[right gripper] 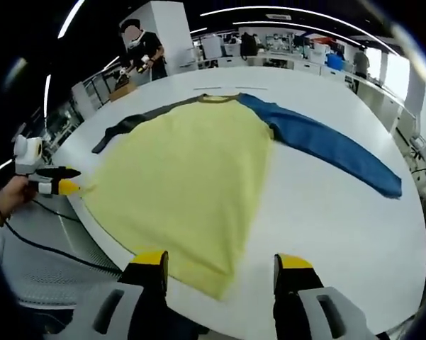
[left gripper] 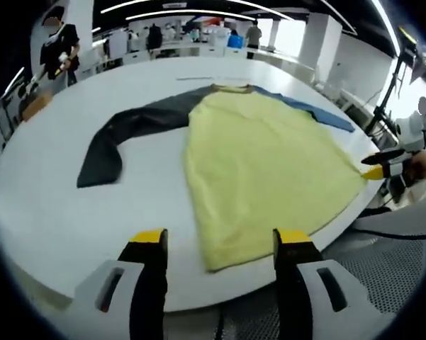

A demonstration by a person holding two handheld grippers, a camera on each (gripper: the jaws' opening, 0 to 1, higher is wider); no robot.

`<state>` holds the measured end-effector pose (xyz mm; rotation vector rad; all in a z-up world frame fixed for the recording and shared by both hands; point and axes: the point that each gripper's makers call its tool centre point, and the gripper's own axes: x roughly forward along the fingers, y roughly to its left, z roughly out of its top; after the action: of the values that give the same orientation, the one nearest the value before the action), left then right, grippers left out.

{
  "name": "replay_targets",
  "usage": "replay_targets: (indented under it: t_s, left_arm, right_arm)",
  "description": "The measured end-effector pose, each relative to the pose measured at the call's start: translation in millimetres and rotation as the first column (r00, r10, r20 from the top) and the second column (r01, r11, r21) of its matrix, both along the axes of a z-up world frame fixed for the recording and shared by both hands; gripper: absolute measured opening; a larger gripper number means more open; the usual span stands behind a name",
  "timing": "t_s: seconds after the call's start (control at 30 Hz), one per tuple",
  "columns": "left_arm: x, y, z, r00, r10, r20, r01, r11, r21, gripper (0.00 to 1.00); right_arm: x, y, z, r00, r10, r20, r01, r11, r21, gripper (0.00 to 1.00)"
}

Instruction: Fold the garment on the visible template until the final outline fits inside the template.

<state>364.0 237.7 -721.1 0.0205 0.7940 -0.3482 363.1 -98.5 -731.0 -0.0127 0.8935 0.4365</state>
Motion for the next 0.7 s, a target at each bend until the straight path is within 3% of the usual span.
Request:
replay_targets:
  t_s: [0.23,0.43,0.57,0.7]
  left_arm:
    - [10.5,-7,13.3,0.997,-0.015,0.081,0.018,0.999,-0.041,0.83]
    - [15.4,-14,21.2,0.991,-0.040,0.130,0.048,0.997,-0.060,0.91]
    - [16.7,-15,17.2,0.992,-0.054,0.116,0.061,0.997,-0.053,0.93]
    - [21.2,-19,22.9,0.987,-0.062,0.146,0.072,0.995,-0.066,0.98]
  right_arm:
    - [19,-5,20.7,0.995,-0.037,0.092,0.033,0.999,0.043,0.87]
    - [37,-30,30.3,0.981,-0.103,0.164,0.095,0.994,0.055,0.90]
    - [49,-62,30.4,0.961,-0.158,0.226,0.156,0.987,0.027,0.90]
    - [57,-89,30.4,0.946,-0.203,0.252,0.203,0.979,0.024,0.90]
